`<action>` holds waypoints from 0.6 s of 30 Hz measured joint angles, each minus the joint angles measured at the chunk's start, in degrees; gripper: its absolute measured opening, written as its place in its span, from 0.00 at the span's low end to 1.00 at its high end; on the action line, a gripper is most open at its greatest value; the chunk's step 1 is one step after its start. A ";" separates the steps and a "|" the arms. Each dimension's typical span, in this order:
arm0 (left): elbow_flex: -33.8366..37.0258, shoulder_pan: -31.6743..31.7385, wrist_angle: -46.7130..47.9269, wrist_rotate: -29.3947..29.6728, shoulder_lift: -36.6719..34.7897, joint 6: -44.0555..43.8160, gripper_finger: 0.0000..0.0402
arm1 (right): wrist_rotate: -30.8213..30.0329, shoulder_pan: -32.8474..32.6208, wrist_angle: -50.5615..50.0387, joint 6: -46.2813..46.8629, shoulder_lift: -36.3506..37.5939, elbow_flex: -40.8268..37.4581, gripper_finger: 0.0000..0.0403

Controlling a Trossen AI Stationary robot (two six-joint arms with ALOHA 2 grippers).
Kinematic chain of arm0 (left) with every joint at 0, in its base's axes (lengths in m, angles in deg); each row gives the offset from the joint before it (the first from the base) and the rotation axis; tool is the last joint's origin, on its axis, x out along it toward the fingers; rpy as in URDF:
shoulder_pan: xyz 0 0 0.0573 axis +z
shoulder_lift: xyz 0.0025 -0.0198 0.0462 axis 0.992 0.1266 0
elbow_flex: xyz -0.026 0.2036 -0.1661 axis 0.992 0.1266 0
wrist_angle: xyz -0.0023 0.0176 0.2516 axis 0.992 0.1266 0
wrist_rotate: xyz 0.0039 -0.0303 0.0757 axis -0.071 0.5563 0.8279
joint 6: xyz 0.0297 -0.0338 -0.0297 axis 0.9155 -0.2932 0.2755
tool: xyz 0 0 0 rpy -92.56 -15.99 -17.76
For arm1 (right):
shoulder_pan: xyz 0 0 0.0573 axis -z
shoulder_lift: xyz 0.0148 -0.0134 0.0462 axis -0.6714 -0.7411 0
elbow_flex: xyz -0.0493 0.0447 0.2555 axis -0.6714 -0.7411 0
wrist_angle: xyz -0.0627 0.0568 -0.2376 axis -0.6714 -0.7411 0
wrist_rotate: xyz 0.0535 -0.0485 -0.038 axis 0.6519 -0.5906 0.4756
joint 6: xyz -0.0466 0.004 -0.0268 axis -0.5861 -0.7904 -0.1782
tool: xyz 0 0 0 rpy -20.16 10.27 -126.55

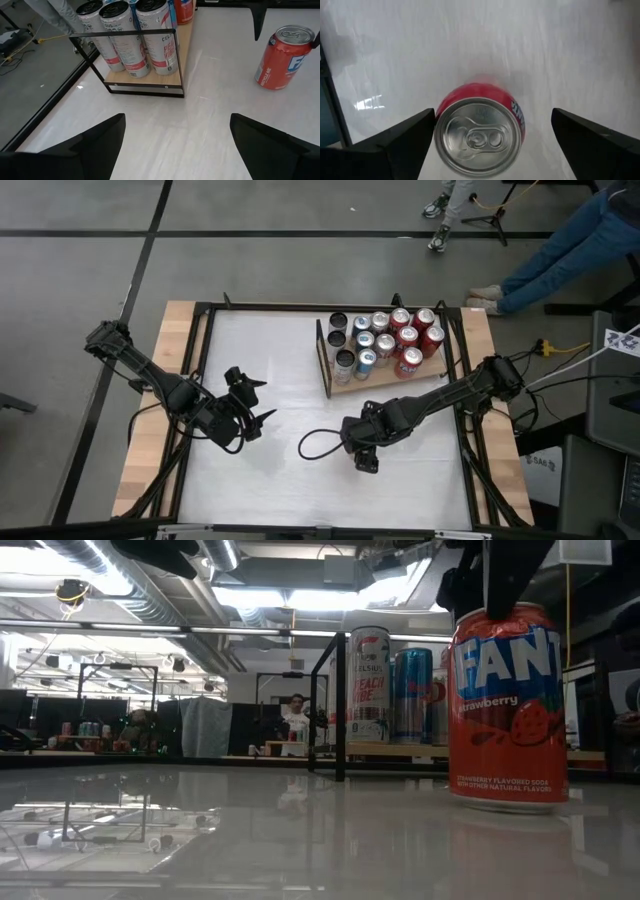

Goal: Place canned beverage on shelf
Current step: Put the orange soda can on the shelf aligned with the red soda cans

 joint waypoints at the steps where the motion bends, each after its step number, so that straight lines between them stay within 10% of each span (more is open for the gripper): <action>1: 0.00 0.00 0.00 0.03 0.00 0.00 0.87 | 0.02 0.00 0.18 0.01 0.00 -0.19 0.96; 18: 0.00 0.05 0.02 1.86 -0.01 0.04 0.87 | 1.40 -0.02 0.68 -1.52 -1.77 -0.69 0.96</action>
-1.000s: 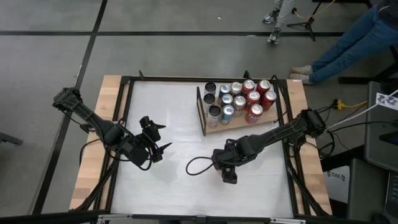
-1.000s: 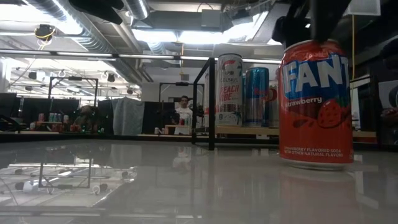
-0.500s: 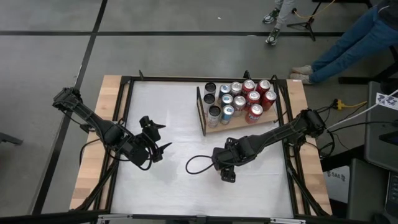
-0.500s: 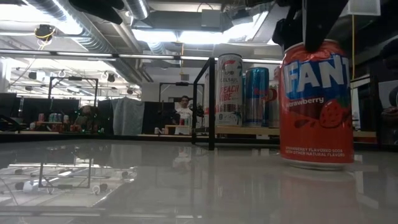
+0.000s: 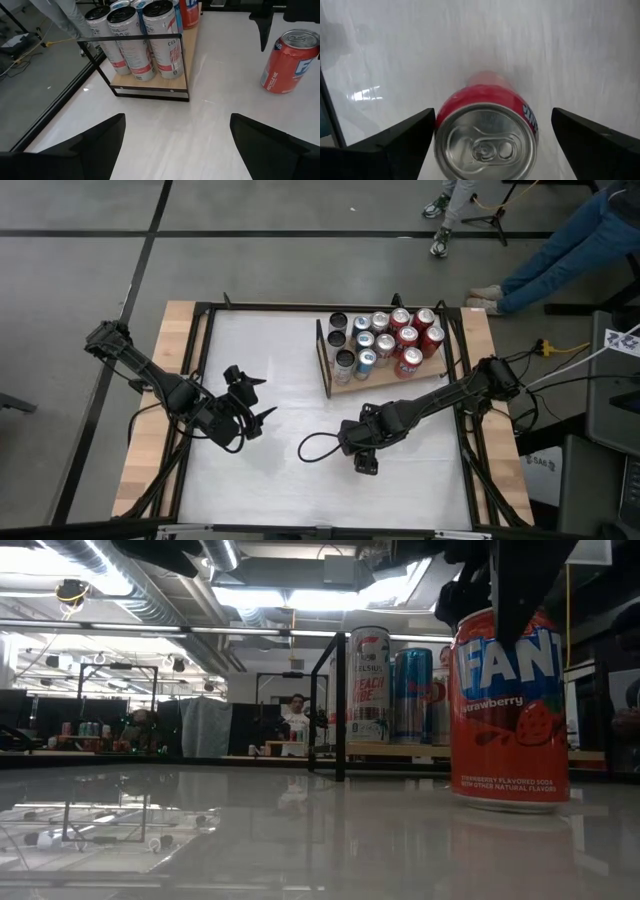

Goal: Place canned beverage on shelf
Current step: Put the orange soda can on the shelf aligned with the red soda cans

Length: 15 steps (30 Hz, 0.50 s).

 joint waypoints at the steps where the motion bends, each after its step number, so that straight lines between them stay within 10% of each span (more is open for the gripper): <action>1: 0.00 -0.02 0.00 0.00 0.00 0.00 0.87 | 0.00 0.00 0.32 -0.01 0.00 0.00 0.96; 15: 0.00 -0.02 0.00 -0.15 0.01 0.11 0.87 | 0.20 0.02 0.81 -1.02 0.00 0.00 0.96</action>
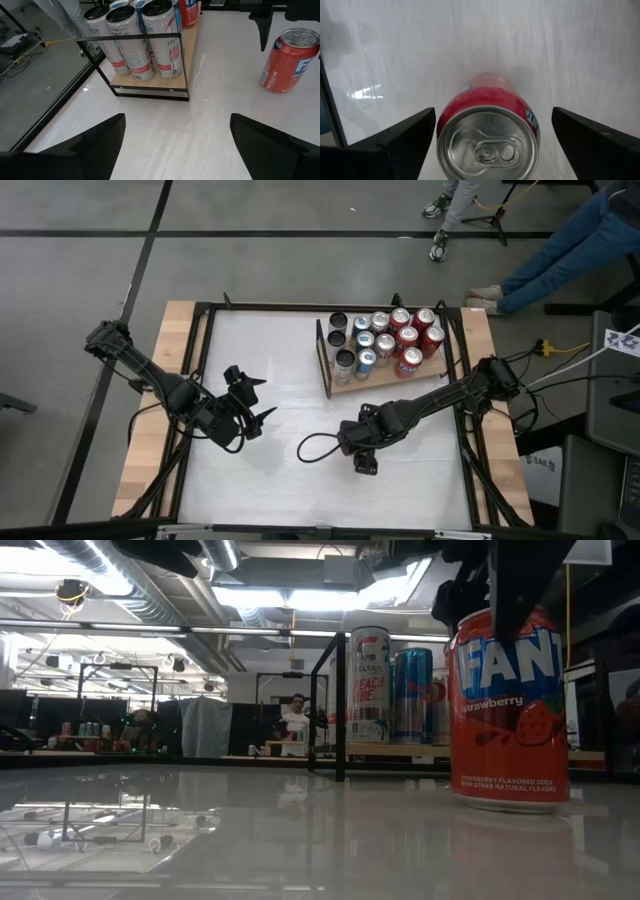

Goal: Place canned beverage on shelf
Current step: Put the orange soda can on the shelf aligned with the red soda cans

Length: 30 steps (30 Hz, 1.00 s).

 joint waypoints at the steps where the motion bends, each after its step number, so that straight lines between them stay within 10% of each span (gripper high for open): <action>1: 0.00 0.00 0.00 -0.02 0.00 0.00 0.87 | -0.01 0.00 -0.17 -0.13 0.00 0.00 0.96; 30: 0.00 0.01 0.00 0.00 0.00 0.28 0.87 | 2.59 0.00 -1.15 -5.63 -0.75 -0.03 0.70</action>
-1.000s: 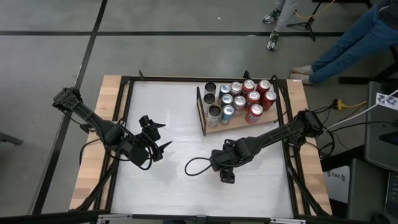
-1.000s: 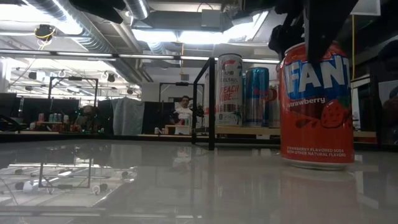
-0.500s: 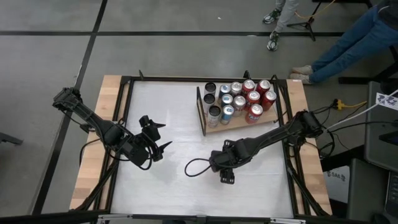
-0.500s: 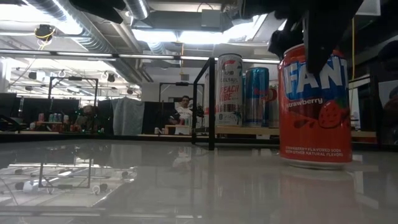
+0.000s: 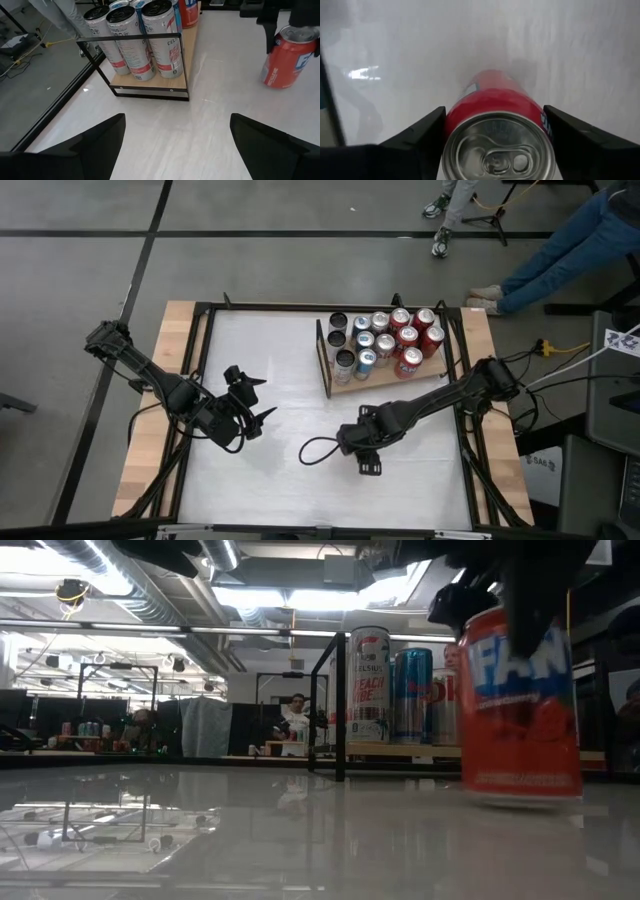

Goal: Place canned beverage on shelf
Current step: Put the orange soda can on the shelf aligned with the red soda cans

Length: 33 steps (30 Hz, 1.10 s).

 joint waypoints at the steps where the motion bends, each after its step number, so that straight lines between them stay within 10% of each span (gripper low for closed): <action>1: 0.00 0.00 -0.01 0.00 0.00 0.00 0.87 | 0.48 0.00 -0.27 -0.58 0.48 -0.04 0.70; 33: 0.00 0.00 0.00 0.03 -0.01 0.02 0.87 | -5.36 6.95 -14.41 1.10 29.38 -16.21 0.70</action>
